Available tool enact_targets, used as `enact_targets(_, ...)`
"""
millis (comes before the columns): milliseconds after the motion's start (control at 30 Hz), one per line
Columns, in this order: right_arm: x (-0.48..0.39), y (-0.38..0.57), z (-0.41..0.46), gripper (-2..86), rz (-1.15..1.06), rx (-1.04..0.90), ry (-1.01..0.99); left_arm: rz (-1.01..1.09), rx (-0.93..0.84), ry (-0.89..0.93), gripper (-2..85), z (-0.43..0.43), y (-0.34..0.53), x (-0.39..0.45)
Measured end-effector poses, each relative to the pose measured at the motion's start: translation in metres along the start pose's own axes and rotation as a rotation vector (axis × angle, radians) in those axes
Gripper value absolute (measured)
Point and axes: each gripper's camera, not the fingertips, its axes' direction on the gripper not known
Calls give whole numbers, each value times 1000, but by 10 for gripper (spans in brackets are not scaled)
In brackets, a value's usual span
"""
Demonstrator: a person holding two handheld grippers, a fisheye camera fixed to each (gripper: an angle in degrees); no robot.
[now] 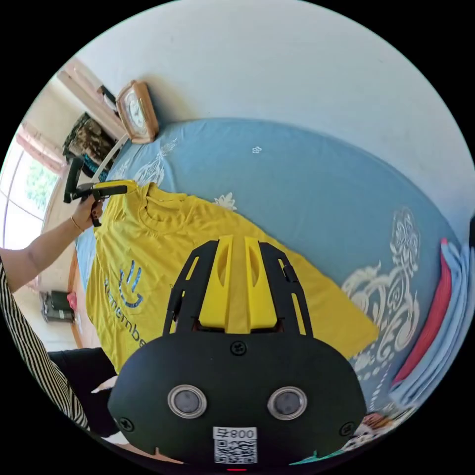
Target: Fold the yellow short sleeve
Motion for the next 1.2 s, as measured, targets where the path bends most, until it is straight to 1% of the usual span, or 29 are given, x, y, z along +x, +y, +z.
enact_targets(67, -10, -25, 8, 53, -51, -27, 31, -4, -17, 32, 67, -2, -10, -5)
enact_targets(167, -23, -56, 26, 50, -110, -91, 42, 32, -101, 36, 57, -1, -25, -3)
enact_targets(200, -27, -65, 36, 47, -128, -131, 41, 38, -90, 17, 49, -7, -28, -2)
enact_targets(267, -32, -74, 37, 29, -133, -117, 52, 39, -100, 34, 37, -18, -32, -1)
enact_targets(367, -38, -84, 34, 12, -140, -131, 52, 50, -62, 36, 24, -42, -35, 2)
enact_targets(500, -41, -94, 16, 5, -102, -53, 104, 50, 44, 62, 20, -80, -47, 7)
enact_targets(567, -38, -99, 16, 5, -72, -47, 77, 40, 40, 54, 21, -85, -52, 7)
enact_targets(633, -39, -107, 26, 6, -54, -86, 88, 39, -2, 33, 25, -85, -56, 9)
enact_targets(700, -42, -112, 26, 8, -43, -80, 90, 36, -20, 19, 32, -90, -56, 12)
enact_targets(867, -41, -120, 4, 29, -8, 34, 37, 17, 54, 73, 56, -123, -53, 20)
enact_targets(933, -44, -128, -1, 44, -38, 52, -39, 70, 78, 131, 63, -137, -55, 33)
enact_targets(1000, -53, -138, 4, 49, -81, 25, -89, 118, 58, 160, 67, -140, -59, 48)
enact_targets(1067, -66, -150, 16, 52, -135, -31, -87, 176, 25, 154, 68, -139, -64, 65)
enact_targets(1133, -82, -165, 37, 49, -187, -131, -41, 234, -17, 109, 64, -137, -69, 84)
enact_targets(1200, -90, -171, 47, 41, -204, -157, 11, 264, -52, 89, 55, -135, -69, 94)
